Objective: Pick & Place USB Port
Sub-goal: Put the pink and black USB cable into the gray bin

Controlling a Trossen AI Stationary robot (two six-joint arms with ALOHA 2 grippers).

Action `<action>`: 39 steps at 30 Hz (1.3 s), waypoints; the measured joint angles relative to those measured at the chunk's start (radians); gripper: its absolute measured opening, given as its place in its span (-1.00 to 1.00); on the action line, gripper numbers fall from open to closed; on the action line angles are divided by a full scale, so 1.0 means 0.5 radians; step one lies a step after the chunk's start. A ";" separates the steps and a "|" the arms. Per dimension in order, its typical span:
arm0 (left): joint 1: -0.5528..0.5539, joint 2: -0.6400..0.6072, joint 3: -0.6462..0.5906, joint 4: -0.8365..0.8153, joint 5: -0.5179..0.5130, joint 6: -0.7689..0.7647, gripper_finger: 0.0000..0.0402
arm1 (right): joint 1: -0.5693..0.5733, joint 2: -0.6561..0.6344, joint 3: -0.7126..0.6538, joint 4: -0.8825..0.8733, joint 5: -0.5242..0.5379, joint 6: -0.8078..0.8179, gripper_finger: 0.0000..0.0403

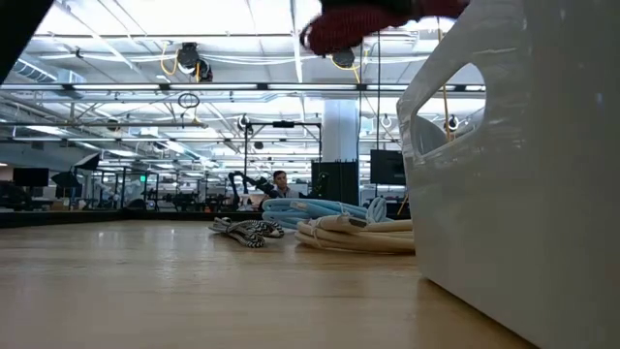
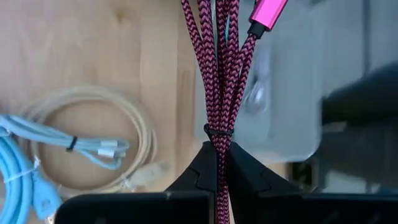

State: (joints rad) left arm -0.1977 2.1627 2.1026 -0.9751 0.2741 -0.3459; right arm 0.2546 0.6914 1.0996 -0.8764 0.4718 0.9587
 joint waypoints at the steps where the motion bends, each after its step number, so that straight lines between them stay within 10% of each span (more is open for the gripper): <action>1: 0.000 0.074 0.079 -0.089 0.016 0.048 -0.94 | 0.000 0.007 0.000 -0.001 0.002 -0.004 -0.21; 39: -0.159 0.416 0.255 0.590 0.495 -0.096 -0.94 | -0.001 0.403 -0.001 -0.112 0.102 0.102 -0.21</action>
State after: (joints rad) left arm -0.2772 2.3707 2.2302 -0.6800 0.5214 -0.3937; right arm 0.2543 0.8930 1.0992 -0.9325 0.5228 1.0096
